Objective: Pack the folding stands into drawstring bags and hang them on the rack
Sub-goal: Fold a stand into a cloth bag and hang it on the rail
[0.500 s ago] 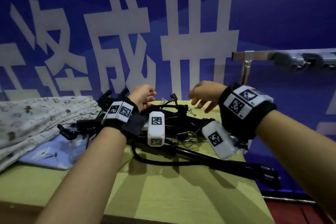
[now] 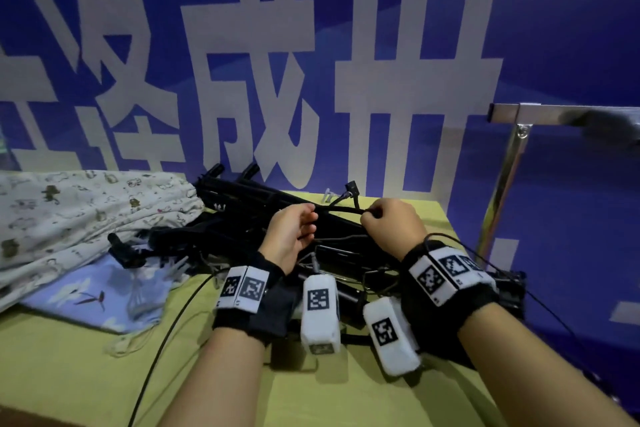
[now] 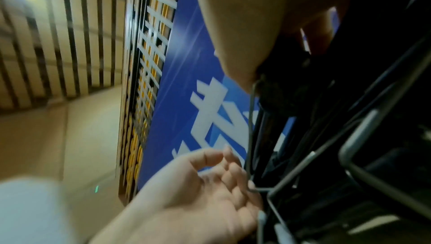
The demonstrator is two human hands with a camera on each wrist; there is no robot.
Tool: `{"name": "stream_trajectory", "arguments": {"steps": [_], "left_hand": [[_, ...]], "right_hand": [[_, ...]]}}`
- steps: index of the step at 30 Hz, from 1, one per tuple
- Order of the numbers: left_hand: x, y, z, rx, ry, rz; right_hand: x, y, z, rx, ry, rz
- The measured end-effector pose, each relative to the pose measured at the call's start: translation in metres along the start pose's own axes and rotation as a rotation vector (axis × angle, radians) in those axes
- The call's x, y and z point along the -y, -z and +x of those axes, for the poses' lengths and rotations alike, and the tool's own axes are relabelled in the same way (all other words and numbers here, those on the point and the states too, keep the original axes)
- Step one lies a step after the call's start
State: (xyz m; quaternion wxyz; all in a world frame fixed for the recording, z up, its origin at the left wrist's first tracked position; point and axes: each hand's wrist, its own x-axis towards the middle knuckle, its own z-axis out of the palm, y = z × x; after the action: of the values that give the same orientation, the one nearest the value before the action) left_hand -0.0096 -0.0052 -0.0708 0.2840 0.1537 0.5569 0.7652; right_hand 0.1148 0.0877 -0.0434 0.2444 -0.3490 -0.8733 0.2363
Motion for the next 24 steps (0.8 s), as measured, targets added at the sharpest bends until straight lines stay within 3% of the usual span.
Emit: {"name": "stream_trajectory", "arguments": {"steps": [5, 7, 11, 14, 18, 24], "left_hand": [[0.001, 0.002, 0.002, 0.033, -0.022, 0.014], [0.004, 0.001, 0.004, 0.026, -0.042, 0.125], [0.013, -0.001, 0.006, 0.011, -0.107, 0.253], [0.012, 0.002, 0.008, 0.005, -0.075, 0.128], [0.002, 0.009, 0.008, 0.067, 0.001, -0.241], [-0.009, 0.021, 0.008, 0.128, -0.001, -0.575]], "right_hand": [[-0.014, 0.001, 0.005, -0.066, 0.046, 0.207], [-0.020, -0.001, 0.007, -0.122, 0.072, 0.287], [-0.028, 0.002, 0.002, -0.297, 0.064, 0.658], [-0.027, 0.003, -0.004, -0.346, 0.033, 0.878], [-0.025, 0.007, -0.009, -0.386, 0.038, 1.054], [-0.021, 0.010, -0.018, -0.507, 0.205, 0.986]]}}
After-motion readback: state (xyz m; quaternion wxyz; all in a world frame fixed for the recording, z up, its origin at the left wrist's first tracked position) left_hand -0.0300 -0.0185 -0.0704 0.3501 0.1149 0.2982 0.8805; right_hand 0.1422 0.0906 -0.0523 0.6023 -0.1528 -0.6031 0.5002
